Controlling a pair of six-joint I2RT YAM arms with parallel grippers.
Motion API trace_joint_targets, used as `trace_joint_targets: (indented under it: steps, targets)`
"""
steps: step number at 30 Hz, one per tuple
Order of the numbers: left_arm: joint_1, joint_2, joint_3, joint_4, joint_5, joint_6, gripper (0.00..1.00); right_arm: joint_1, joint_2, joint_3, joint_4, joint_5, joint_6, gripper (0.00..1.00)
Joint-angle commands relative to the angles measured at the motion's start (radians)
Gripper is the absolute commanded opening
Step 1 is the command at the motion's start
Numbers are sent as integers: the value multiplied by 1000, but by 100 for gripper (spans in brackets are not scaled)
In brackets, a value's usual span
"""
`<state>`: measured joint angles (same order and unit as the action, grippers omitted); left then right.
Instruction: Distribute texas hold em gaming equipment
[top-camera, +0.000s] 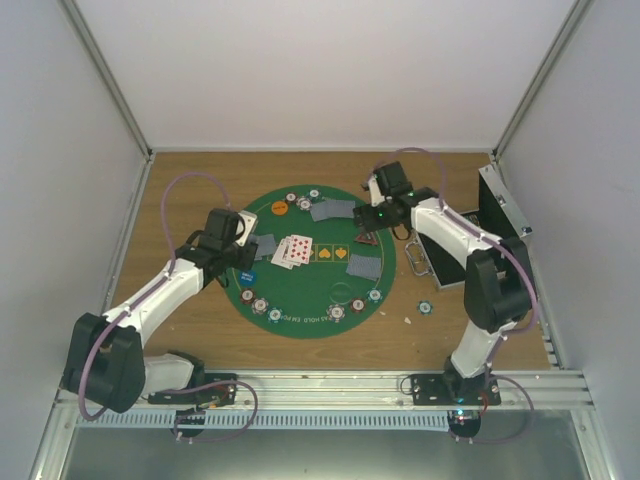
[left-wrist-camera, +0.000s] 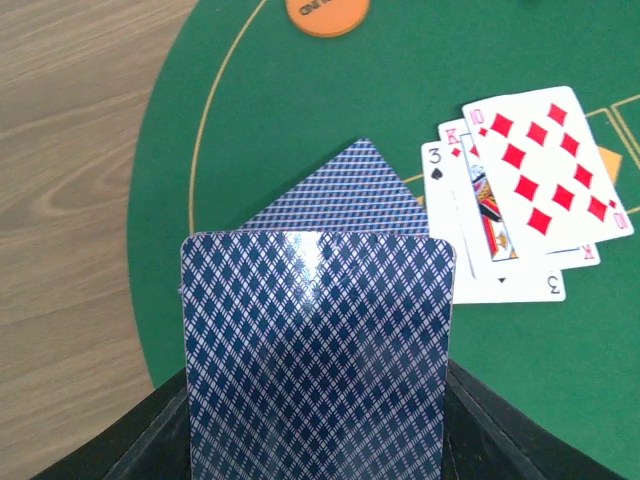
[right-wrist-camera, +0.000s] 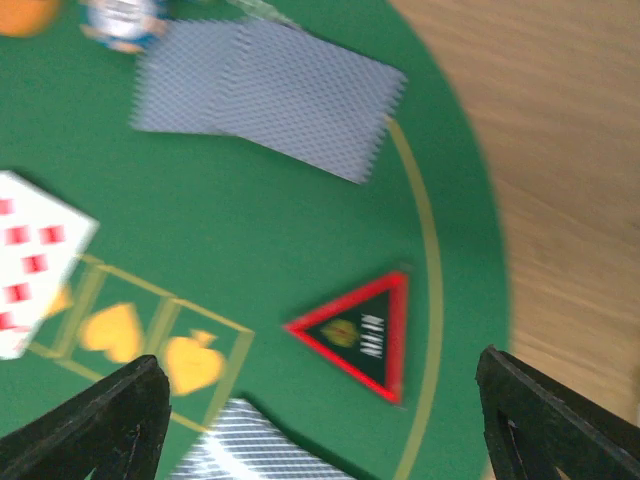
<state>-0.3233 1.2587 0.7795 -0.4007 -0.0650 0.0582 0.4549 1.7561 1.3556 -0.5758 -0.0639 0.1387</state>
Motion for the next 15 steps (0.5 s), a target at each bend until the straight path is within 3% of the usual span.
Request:
trace_joint_targets:
  steps: [1, 15]
  targets:
    - [31, 3, -5, 36, -9, -14, 55, -78, 49, -33, -28, 4, 109, 87]
    - [41, 19, -8, 45, -4, -14, 55, -91, 212, 25, -8, 4, 11, 92]
